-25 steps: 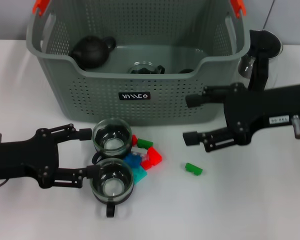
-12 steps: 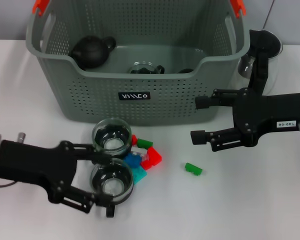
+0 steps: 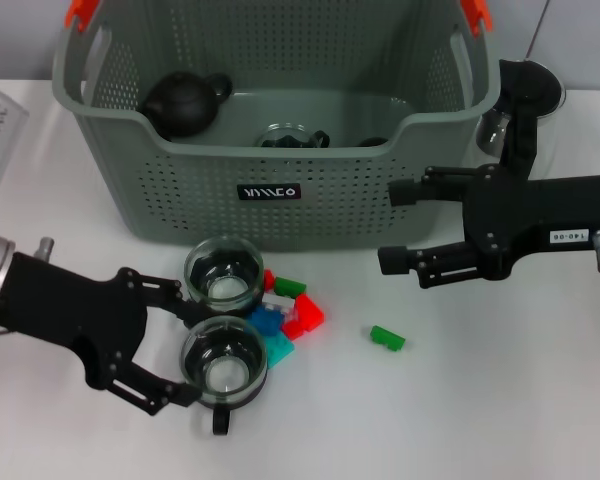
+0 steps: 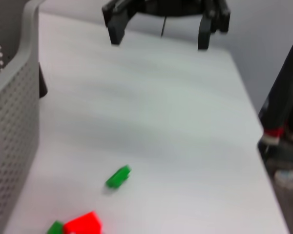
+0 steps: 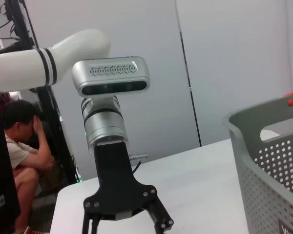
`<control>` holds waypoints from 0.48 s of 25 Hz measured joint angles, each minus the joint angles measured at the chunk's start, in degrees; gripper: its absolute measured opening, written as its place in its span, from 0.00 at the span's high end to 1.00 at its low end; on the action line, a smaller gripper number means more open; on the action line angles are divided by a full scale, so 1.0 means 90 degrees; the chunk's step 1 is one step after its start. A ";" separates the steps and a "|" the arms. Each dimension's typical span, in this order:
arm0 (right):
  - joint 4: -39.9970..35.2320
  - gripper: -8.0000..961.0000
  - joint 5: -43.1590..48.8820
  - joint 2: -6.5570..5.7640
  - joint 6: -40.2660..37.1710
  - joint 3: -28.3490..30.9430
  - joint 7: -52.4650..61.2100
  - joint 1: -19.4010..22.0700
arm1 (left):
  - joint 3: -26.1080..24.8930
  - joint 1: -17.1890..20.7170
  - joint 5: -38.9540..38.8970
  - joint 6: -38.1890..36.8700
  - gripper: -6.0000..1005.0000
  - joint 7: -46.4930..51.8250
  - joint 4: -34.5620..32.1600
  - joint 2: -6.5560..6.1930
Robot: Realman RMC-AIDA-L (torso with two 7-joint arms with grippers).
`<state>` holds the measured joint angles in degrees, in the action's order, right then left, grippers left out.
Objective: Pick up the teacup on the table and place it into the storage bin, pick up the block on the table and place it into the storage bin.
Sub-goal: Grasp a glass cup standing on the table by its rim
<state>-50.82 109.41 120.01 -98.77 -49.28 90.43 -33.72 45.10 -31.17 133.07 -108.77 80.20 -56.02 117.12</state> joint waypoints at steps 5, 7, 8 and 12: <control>0.0244 0.02 -0.0013 -0.0008 0.0016 0.0116 0.0083 -0.0123 | 0.0344 -0.0103 0.0206 -0.0018 0.07 -0.0029 -0.0372 0.0004; 0.0349 0.02 -0.0014 -0.0026 -0.0029 0.0121 0.0116 -0.0155 | 0.0632 -0.0115 0.0250 0.0011 0.07 -0.0052 -0.0526 0.0005; 0.0391 0.01 -0.0014 -0.0038 -0.0077 0.0109 0.0127 -0.0162 | 0.0739 -0.0116 0.0285 0.0027 0.07 -0.0074 -0.0589 0.0006; 0.0437 0.01 -0.0016 -0.0053 -0.0387 0.0139 0.0211 -0.0156 | 0.0962 -0.0118 0.0483 0.0008 0.07 -0.0201 -0.0955 0.0078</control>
<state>-46.89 109.27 119.53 -102.26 -48.02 92.32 -35.12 53.76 -32.23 137.42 -108.70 78.39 -64.62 117.82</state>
